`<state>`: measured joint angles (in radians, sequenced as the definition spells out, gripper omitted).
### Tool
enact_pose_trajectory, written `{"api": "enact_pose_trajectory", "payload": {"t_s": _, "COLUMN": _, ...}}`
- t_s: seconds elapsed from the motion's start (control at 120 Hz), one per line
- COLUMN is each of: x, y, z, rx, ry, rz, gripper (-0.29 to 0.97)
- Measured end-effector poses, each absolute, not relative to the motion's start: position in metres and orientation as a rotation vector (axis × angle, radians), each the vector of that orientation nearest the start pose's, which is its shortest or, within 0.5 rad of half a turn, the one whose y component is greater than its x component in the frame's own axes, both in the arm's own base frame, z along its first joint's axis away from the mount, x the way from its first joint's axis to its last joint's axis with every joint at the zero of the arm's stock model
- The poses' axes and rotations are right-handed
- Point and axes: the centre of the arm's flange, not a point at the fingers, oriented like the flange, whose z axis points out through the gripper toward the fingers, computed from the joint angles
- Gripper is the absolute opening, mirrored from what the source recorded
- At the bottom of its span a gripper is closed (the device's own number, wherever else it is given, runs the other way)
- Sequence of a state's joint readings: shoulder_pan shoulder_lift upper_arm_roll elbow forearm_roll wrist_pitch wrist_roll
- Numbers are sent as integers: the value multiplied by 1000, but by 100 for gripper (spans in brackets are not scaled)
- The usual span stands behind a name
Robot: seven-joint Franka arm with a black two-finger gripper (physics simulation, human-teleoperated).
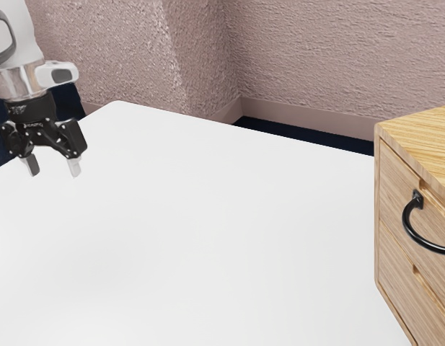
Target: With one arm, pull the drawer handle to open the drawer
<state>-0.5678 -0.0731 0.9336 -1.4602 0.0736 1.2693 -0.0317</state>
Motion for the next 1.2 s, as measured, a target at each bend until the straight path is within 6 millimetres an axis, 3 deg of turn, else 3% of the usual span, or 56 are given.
{"api": "enact_pose_trajectory", "payload": {"t_s": 0.2, "x": 484, "y": 209, "z": 687, "rx": -3058, "ry": -634, "rz": -33, "gripper": 68}}
{"api": "enact_pose_trajectory", "payload": {"t_s": 0.267, "x": 467, "y": 205, "z": 746, "rx": -3124, "ry": -682, "rz": -231, "gripper": 68}}
{"api": "enact_pose_trajectory", "payload": {"t_s": 0.317, "x": 455, "y": 199, "z": 774, "rx": -3222, "ry": -710, "rz": -340, "gripper": 68}}
{"api": "enact_pose_trajectory", "payload": {"t_s": 0.342, "x": 456, "y": 182, "z": 783, "rx": -3268, "ry": -673, "rz": -376, "gripper": 68}}
{"api": "enact_pose_trajectory", "payload": {"t_s": 0.467, "x": 478, "y": 46, "z": 811, "rx": -3479, "ry": -295, "rz": -483, "gripper": 68}}
{"api": "enact_pose_trajectory", "payload": {"t_s": 0.583, "x": 504, "y": -20, "z": 794, "rx": -3547, "ry": -207, "rz": -453, "gripper": 68}}
{"api": "enact_pose_trajectory", "payload": {"t_s": 0.792, "x": 549, "y": -111, "z": 742, "rx": -3521, "ry": -370, "rz": -319, "gripper": 68}}
{"api": "enact_pose_trajectory", "payload": {"t_s": 0.942, "x": 547, "y": -184, "z": 729, "rx": -3509, "ry": -376, "rz": -298, "gripper": 68}}
{"api": "enact_pose_trajectory", "payload": {"t_s": 1.0, "x": 544, "y": -200, "z": 723, "rx": -3508, "ry": -404, "rz": -277, "gripper": 68}}
{"api": "enact_pose_trajectory", "payload": {"t_s": 1.133, "x": 546, "y": -208, "z": 710, "rx": -3496, "ry": -532, "rz": -241, "gripper": 68}}
{"api": "enact_pose_trajectory", "payload": {"t_s": 1.2, "x": 543, "y": -222, "z": 709, "rx": -3519, "ry": -561, "rz": -242, "gripper": 68}}
